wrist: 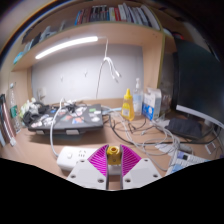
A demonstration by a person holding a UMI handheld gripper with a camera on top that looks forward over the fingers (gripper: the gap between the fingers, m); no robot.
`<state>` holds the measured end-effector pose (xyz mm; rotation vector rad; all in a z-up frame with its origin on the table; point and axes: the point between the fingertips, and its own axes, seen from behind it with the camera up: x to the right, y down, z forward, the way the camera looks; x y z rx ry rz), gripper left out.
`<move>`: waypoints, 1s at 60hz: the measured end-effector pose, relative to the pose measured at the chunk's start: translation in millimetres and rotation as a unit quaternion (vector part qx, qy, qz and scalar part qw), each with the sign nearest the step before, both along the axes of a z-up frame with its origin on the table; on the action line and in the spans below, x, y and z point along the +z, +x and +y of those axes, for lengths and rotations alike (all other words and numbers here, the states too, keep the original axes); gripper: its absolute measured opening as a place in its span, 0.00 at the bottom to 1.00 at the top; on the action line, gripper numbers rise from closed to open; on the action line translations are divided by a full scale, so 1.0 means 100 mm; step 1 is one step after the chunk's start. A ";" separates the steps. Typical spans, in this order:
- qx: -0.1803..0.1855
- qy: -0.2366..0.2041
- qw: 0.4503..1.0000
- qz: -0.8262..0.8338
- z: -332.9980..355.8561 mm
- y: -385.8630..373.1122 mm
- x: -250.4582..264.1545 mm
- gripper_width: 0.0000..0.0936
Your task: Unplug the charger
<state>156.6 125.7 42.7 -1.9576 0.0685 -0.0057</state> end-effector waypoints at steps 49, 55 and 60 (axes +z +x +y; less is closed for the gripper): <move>0.008 -0.170 0.985 0.002 -0.47 0.67 -0.39 0.21; 0.009 -0.188 0.982 0.007 -0.40 0.68 -0.50 0.22; -0.002 -0.190 0.982 0.008 -0.34 0.71 -0.52 0.26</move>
